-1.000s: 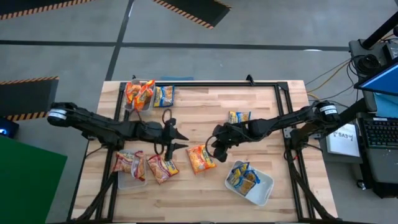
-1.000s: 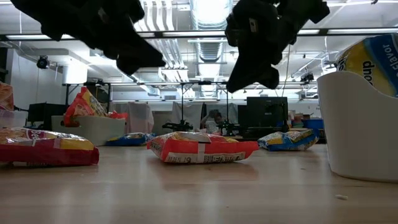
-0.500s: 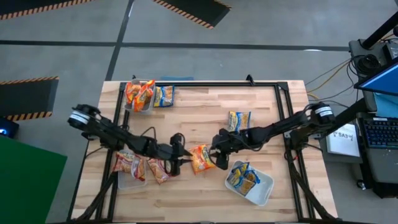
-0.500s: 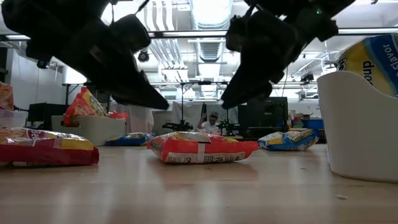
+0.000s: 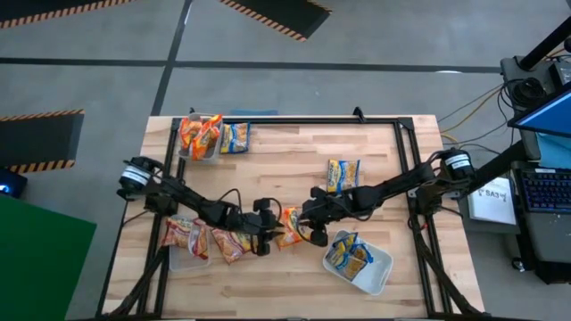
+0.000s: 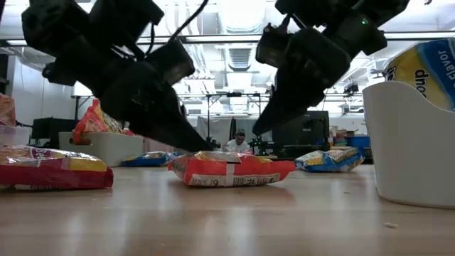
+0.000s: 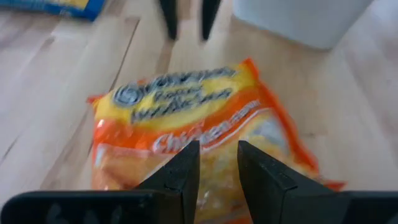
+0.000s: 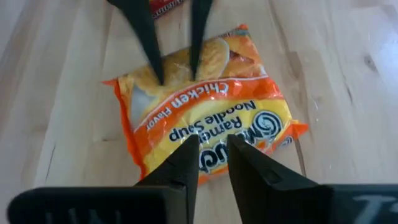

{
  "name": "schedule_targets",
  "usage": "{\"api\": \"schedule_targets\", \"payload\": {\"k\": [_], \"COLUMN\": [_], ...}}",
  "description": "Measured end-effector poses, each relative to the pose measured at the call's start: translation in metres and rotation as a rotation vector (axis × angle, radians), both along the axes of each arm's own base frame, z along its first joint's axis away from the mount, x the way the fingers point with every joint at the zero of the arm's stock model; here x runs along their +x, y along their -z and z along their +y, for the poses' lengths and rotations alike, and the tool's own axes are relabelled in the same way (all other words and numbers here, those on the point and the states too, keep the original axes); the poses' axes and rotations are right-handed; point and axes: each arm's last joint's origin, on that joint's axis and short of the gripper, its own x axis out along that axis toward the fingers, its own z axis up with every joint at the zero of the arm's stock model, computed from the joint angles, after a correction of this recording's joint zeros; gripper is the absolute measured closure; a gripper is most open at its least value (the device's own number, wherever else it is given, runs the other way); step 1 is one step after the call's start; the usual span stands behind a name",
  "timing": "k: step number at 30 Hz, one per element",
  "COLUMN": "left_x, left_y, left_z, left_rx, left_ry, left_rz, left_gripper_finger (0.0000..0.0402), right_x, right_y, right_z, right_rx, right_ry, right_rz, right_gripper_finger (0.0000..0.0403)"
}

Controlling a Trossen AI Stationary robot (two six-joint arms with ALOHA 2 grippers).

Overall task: Sort Maruchan noodles
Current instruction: Put the orange noodle pack into the gray bin

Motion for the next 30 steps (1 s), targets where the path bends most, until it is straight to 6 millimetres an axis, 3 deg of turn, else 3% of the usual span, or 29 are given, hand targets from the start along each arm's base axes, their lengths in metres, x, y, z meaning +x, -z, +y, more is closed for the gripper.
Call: {"api": "schedule_targets", "payload": {"k": [9,16,22,26,30], "left_x": [0.0,-0.005,-0.007,-0.005,-0.008], "left_y": [0.006,0.012,0.014,0.006,-0.012], "left_z": [0.008,0.016,0.031,0.04,0.044], "left_rx": [0.048,0.116,0.231,0.292,0.33], "left_ry": [-0.115,-0.193,-0.362,-0.368,-0.345], "left_rz": [0.012,0.028,0.022,0.016,-0.015], "left_gripper_finger": [0.0311,0.0311,0.0311,0.0311,0.0311], "right_x": [0.0,-0.001,-0.001,0.0,-0.004], "right_y": [-0.006,-0.006,-0.006,-0.006,-0.009], "right_z": [0.0,0.0,-0.001,-0.007,-0.026], "right_rx": [-0.018,-0.033,-0.044,-0.024,0.045], "right_ry": [-0.02,-0.033,-0.032,0.005,0.136], "right_rz": [-0.028,-0.024,-0.023,-0.018,0.04], "right_gripper_finger": [0.0374,0.0376,0.0376,0.0376,0.0375]}}
